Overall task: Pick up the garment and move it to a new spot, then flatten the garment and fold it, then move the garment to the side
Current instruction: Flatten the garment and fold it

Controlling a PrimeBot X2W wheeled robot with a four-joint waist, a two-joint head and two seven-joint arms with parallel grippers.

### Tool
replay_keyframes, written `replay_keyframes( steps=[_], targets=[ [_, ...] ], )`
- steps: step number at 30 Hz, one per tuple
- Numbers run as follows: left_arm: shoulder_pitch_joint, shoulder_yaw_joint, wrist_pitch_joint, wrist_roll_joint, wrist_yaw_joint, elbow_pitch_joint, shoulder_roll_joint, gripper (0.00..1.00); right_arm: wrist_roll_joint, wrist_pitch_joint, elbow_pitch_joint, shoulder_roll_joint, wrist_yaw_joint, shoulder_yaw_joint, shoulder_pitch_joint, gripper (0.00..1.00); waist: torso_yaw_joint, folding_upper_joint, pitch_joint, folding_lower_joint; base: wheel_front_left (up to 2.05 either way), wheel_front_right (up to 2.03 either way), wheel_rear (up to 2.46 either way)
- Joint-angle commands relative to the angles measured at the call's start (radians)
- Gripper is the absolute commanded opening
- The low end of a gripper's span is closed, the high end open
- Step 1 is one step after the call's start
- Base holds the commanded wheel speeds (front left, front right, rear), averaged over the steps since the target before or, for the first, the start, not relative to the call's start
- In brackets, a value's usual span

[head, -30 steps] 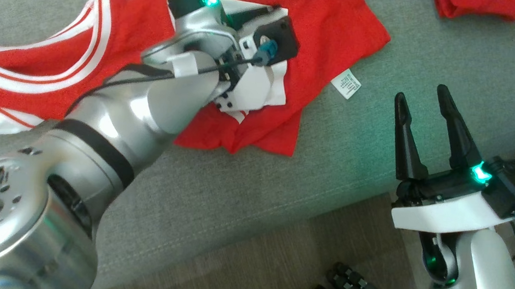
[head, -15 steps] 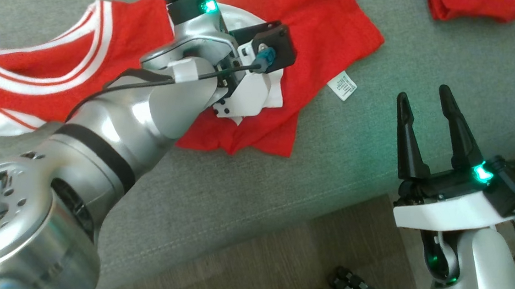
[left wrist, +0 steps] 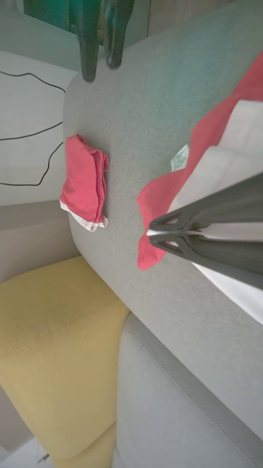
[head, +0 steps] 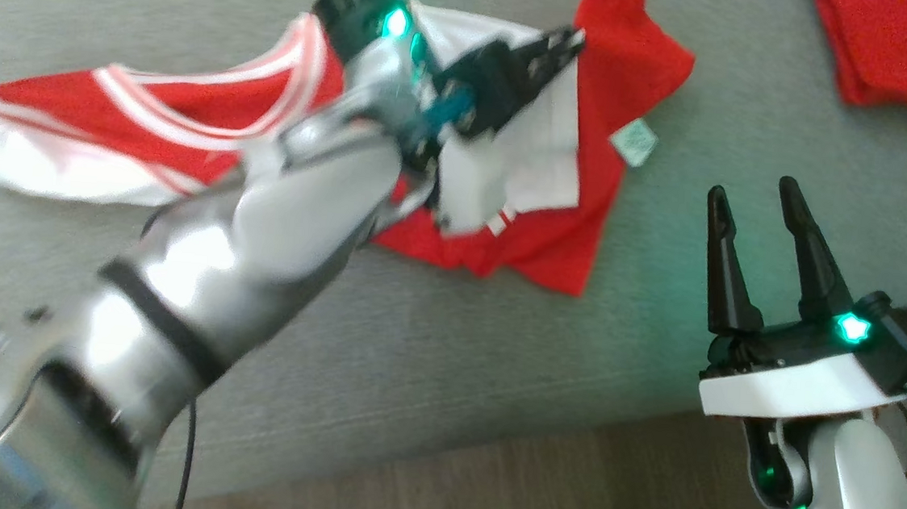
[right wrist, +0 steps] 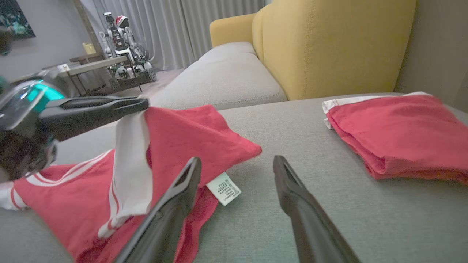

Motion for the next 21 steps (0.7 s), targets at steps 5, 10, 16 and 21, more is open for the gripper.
replay_keyframes(
  steps=[5,10,16,21],
  targets=[
    [0.162,0.053,-0.011,0.003,0.040,-0.238,0.110,0.00,0.070,-0.006,0.036,-0.004,0.000,0.028,-0.026,1.00,0.129,0.0000,-0.045,0.0001,0.00,0.00,0.00],
    [0.269,0.054,-0.011,0.037,0.067,-0.340,0.139,0.00,0.090,-0.006,0.214,-0.080,0.000,0.119,-0.121,1.00,0.186,0.0000,-0.041,0.0001,0.00,0.00,0.00],
    [0.308,0.056,-0.012,0.085,0.077,-0.374,0.121,0.00,0.286,0.035,0.332,-0.176,0.000,0.202,-0.253,1.00,0.215,0.0000,-0.038,0.0001,0.00,0.00,0.00],
    [0.330,0.060,-0.012,0.112,0.069,-0.375,0.104,0.00,0.481,0.173,0.362,-0.260,0.000,0.302,-0.371,1.00,0.227,0.0000,-0.043,0.0001,0.00,0.00,0.00]
  ],
)
